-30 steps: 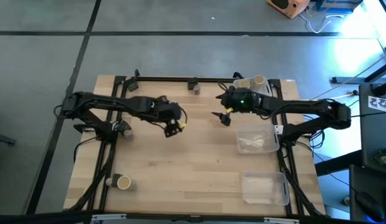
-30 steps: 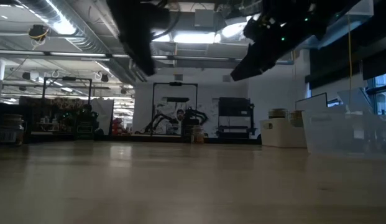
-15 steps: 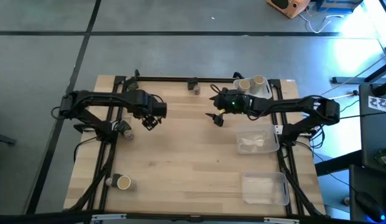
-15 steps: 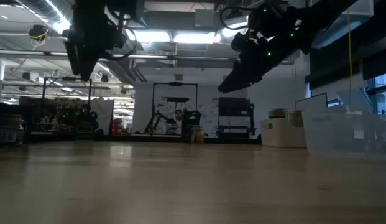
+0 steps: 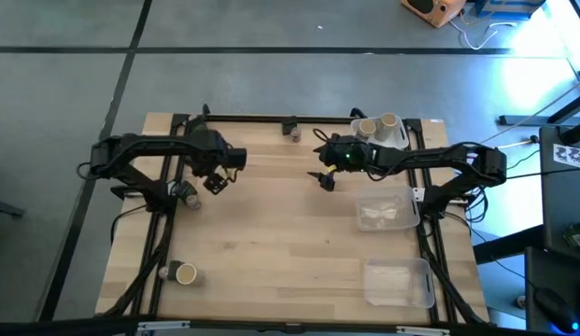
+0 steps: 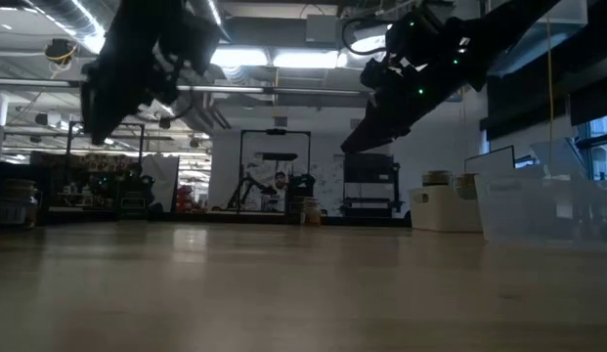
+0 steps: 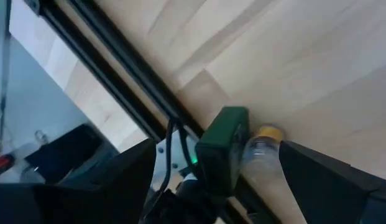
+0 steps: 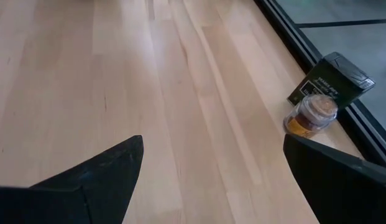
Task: Sort spices by type
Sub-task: Put the middle left black seasoning container into the top transparent bin
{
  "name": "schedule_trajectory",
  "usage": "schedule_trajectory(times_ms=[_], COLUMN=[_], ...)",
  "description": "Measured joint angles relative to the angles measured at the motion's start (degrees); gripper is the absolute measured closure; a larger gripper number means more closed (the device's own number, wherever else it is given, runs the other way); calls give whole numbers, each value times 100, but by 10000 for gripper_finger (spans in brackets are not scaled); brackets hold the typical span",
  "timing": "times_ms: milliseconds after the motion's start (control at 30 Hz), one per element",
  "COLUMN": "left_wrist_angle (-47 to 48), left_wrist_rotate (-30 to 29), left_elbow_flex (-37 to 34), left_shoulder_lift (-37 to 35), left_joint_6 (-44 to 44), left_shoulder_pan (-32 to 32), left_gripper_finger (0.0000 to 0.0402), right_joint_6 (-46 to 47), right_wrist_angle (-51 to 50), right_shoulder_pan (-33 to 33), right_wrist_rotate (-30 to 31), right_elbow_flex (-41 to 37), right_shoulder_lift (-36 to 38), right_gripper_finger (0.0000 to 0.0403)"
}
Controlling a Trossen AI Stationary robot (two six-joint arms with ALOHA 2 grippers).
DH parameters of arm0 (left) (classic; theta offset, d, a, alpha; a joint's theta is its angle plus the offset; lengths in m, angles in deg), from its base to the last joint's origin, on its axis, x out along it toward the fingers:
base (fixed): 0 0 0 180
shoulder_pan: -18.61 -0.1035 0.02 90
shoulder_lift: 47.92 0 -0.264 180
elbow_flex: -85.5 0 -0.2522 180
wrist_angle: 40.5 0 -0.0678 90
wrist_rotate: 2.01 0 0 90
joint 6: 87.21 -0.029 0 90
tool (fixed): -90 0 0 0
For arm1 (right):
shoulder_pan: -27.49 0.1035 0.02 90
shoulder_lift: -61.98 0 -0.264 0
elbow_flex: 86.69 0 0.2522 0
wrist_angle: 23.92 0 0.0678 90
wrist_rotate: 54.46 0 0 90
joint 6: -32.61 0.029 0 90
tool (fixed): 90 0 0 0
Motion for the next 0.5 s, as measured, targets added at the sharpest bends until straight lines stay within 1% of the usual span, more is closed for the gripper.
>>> schedule_trajectory(times_ms=[200, 400, 500], left_wrist_angle=[-25, -487, -520], left_wrist_rotate=[104, 254, 408], left_elbow_flex=[-528, -1006, -1213], left_shoulder_lift=[-79, -262, -260], left_joint_6=[-27, -162, -180], left_shoulder_pan=[-54, -299, -403], left_gripper_finger=[78, 78, 78], right_joint_6=[0, 36, 47], right_wrist_angle=[33, 111, 138], right_shoulder_pan=[-2, -2, -2], right_wrist_rotate=[0, 0, 0], right_elbow_flex=[0, 0, 0], right_shoulder_lift=[0, 2, 2], right_gripper_finger=[17, 17, 17])
